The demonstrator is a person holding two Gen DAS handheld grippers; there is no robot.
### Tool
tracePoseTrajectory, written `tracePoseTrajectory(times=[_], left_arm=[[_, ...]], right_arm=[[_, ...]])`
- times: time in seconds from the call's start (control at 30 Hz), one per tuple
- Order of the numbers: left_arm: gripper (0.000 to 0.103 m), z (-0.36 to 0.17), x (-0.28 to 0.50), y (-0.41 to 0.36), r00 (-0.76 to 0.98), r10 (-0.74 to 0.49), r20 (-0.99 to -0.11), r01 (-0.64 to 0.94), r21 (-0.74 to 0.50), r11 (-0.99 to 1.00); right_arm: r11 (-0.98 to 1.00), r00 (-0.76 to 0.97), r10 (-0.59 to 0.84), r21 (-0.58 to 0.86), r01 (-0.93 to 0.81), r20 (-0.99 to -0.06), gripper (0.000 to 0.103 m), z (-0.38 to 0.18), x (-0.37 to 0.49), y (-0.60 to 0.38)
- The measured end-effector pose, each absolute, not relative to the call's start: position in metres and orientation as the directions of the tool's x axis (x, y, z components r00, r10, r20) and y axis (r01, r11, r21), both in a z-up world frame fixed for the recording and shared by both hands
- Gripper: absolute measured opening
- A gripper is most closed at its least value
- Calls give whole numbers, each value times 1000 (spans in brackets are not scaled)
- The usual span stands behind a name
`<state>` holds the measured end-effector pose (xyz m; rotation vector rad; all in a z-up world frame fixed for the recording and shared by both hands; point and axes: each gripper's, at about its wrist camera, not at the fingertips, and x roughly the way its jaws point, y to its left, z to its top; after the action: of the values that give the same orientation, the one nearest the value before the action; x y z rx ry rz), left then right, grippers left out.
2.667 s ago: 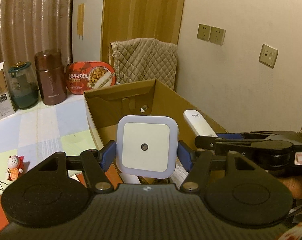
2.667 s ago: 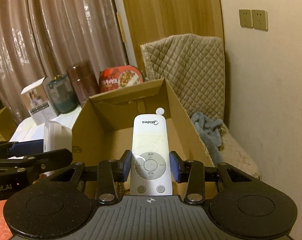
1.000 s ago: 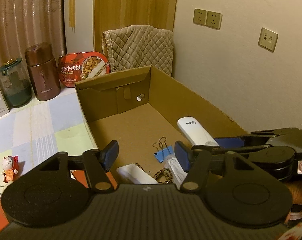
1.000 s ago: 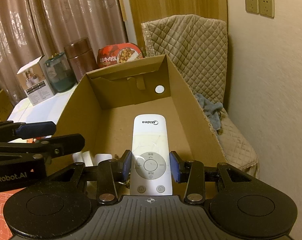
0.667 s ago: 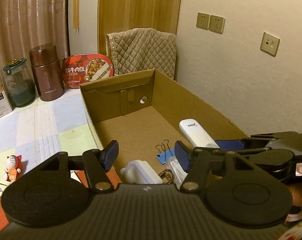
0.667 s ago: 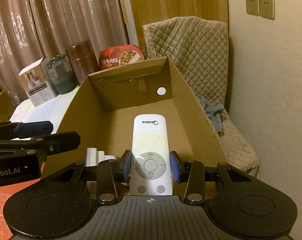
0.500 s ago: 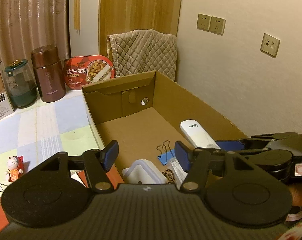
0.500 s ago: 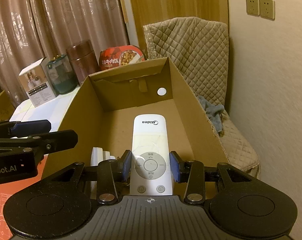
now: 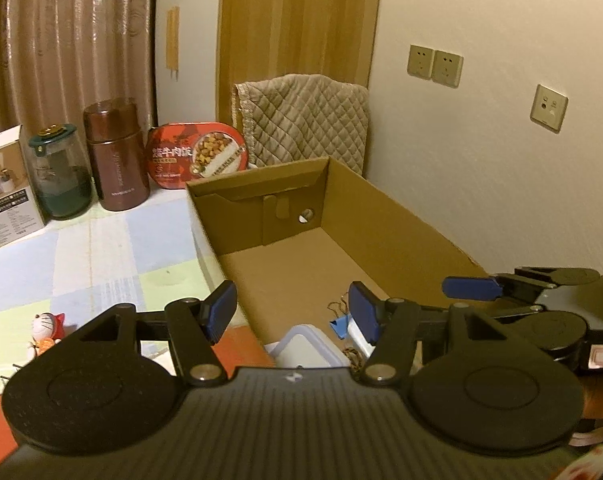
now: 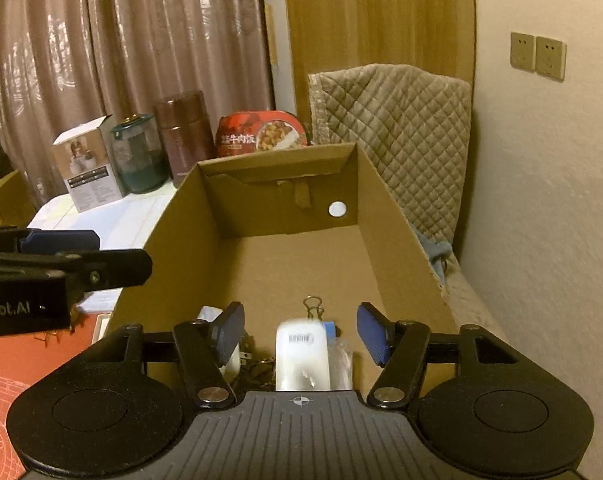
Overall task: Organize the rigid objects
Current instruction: 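Open the right tool to drop the Midea remote into the box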
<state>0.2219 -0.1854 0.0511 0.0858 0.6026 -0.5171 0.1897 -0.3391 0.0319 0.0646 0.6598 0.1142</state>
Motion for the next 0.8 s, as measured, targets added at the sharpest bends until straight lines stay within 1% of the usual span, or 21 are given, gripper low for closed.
tracePoseTrajectory(times=[0.17,0.5,0.8], left_arm=[[58,56,222,-172,716,-425,-554,466,-73,882],[58,69,218,-145,747,-393,-537,429,-64,901],[58,80,211,-105,781,-340,-524,364,-60,930]], right_arm=[[992,786,124,94,-84,-606,60,32,192,-337],[992,814,120,94,-80,-568,60,42,188,-329],[989,848,142,99,-106,-511,60,56,182,-310]])
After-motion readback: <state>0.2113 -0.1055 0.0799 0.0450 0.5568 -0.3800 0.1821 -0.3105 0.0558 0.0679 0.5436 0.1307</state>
